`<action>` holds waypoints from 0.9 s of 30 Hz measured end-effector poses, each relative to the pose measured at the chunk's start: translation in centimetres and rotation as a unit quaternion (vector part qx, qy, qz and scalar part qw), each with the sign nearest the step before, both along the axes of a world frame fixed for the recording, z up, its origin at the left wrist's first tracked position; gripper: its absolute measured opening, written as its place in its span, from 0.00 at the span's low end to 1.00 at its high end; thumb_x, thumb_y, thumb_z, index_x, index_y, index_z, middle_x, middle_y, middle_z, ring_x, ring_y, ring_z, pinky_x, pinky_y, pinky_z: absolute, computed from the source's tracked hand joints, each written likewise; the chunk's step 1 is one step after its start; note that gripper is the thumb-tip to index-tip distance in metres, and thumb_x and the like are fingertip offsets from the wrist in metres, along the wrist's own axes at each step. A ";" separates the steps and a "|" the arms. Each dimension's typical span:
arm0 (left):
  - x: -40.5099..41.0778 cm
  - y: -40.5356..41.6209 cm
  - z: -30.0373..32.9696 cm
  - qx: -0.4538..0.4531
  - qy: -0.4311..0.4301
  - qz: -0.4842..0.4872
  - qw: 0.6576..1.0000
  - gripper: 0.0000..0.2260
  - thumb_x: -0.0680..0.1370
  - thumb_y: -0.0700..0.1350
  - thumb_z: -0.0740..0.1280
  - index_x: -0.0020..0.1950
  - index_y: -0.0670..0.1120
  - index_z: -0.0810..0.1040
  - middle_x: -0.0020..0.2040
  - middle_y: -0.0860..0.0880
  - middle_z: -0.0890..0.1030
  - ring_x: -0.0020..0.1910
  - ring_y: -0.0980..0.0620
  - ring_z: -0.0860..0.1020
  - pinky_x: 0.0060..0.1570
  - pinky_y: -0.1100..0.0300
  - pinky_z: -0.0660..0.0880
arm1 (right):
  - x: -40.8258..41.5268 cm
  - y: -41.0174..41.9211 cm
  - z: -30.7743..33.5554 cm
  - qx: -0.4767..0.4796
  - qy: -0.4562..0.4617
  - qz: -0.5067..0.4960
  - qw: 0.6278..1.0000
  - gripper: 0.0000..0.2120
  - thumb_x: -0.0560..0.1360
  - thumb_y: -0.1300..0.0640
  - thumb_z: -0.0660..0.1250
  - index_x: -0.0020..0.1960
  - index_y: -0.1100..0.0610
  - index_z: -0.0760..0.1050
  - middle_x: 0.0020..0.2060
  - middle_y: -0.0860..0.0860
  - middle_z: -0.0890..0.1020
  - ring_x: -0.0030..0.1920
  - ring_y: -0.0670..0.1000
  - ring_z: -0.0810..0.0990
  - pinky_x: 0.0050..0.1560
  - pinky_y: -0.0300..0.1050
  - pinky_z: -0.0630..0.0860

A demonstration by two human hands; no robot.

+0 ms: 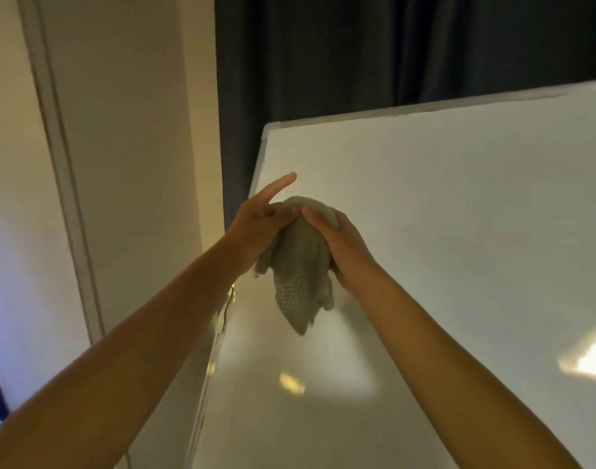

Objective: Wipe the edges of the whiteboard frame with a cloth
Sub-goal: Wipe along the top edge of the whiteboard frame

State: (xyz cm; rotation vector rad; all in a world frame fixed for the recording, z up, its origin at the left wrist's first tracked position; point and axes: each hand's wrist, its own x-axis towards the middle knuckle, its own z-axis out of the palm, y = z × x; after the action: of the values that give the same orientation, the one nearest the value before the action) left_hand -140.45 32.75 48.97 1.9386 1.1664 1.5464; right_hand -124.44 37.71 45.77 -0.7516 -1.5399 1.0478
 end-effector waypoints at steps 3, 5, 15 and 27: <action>-3.0 2.3 0.1 0.021 -0.009 -0.028 0.999 0.22 0.85 0.48 0.67 0.79 0.57 0.68 0.70 0.56 0.78 0.64 0.53 0.80 0.70 0.53 0.77 | -1.5 0.9 1.4 0.040 0.018 -0.065 0.997 0.32 0.70 0.41 0.76 0.70 0.40 0.67 0.63 0.44 0.74 0.55 0.44 0.77 0.48 0.41 0.79; -5.4 4.3 -0.3 -0.005 -0.098 -0.084 0.992 0.16 0.87 0.47 0.64 0.74 0.56 0.70 0.59 0.56 0.85 0.58 0.52 0.85 0.58 0.56 0.83 | -2.5 1.2 2.9 0.071 0.020 -0.086 0.994 0.35 0.70 0.50 0.78 0.71 0.37 0.65 0.61 0.41 0.72 0.53 0.43 0.75 0.42 0.35 0.76; -7.0 9.7 0.7 -0.130 -0.164 -0.223 0.952 0.13 0.74 0.64 0.74 0.50 0.58 0.91 0.53 0.50 0.89 0.52 0.52 0.88 0.48 0.61 0.84 | -5.9 1.6 6.3 0.233 -0.132 -0.106 0.958 0.46 0.68 0.61 0.79 0.78 0.45 0.58 0.68 0.48 0.70 0.63 0.44 0.74 0.58 0.35 0.75; -5.5 13.3 4.2 0.037 -0.177 -0.106 0.978 0.06 0.83 0.42 0.70 0.56 0.53 0.82 0.44 0.58 0.87 0.41 0.62 0.87 0.39 0.69 0.81 | -5.3 7.1 8.1 0.139 -0.101 -0.128 0.977 0.45 0.69 0.35 0.74 0.79 0.44 0.56 0.72 0.47 0.71 0.64 0.48 0.75 0.59 0.43 0.76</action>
State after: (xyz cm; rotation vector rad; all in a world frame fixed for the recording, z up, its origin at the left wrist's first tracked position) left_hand -145.99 46.06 53.13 1.6748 0.7388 1.7447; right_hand -129.79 44.77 53.87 -0.8517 -1.6661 0.5647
